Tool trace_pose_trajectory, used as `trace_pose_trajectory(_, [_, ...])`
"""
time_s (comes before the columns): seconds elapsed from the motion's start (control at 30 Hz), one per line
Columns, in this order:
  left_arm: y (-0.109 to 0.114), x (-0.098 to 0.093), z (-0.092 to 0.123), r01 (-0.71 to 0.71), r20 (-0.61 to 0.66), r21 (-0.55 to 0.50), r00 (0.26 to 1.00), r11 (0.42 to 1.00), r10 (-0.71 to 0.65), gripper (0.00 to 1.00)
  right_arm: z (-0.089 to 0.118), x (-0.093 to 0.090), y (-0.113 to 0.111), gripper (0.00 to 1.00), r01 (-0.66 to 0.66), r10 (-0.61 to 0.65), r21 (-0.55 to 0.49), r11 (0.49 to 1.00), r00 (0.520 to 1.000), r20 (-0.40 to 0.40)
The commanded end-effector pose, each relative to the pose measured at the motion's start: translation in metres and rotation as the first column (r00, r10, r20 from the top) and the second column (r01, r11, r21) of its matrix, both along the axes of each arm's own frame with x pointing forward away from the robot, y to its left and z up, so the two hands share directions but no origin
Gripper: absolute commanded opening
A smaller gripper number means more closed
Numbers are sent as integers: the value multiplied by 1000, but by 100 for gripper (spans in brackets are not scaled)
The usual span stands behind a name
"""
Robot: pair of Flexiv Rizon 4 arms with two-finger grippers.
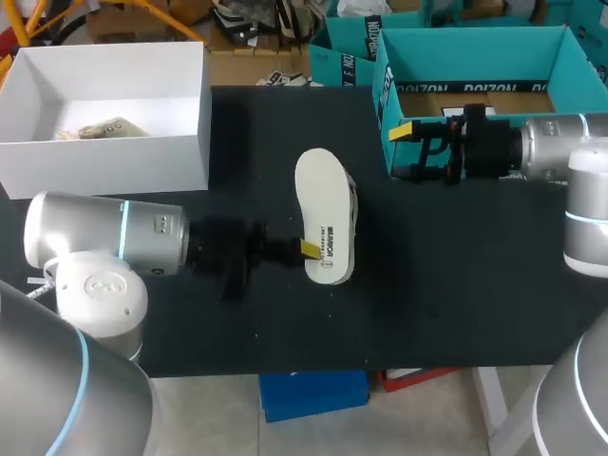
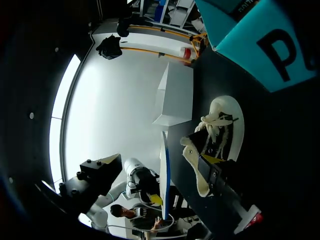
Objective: Take the shoe out of the shoebox, open the shoe tongue, remove and reinsert the insole, then place the shoe into the shoebox
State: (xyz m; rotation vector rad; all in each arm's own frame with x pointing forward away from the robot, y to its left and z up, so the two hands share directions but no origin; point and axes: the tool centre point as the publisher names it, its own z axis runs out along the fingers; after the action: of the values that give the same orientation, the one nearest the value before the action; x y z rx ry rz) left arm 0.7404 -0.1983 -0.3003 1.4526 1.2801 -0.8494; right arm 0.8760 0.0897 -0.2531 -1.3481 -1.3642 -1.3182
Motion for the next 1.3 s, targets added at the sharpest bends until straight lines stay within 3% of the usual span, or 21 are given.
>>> trace_pose_trajectory(0.03, [-9, 20, -1, -5, -6, 6, 1000, 1000, 5, 0, -1, 0, 1, 100, 3, -3, -1, 1000, 1000, 1])
trace_pose_trajectory(0.33, [-18, 38, 9, -13, 12, -7, 1000, 1000, 13, 0, -1, 0, 1, 100, 3, -3, -1, 1000, 1000, 1])
trace_pose_trajectory(0.87, [-21, 38, 11, -12, 14, -14, 1000, 1000, 12, 0, -1, 0, 1, 100, 3, -3, -1, 1000, 1000, 1])
trace_pose_trajectory(1.0, [-21, 38, 11, -12, 14, -14, 1000, 1000, 12, 0, 5, -3, -3, 100, -29, 28, 40, 999, 999, 23])
trace_pose_trajectory(1.3, [-21, 38, 11, -12, 14, -14, 1000, 1000, 12, 0, -3, -5, 13, 100, -120, 119, 78, 990, 993, 27])
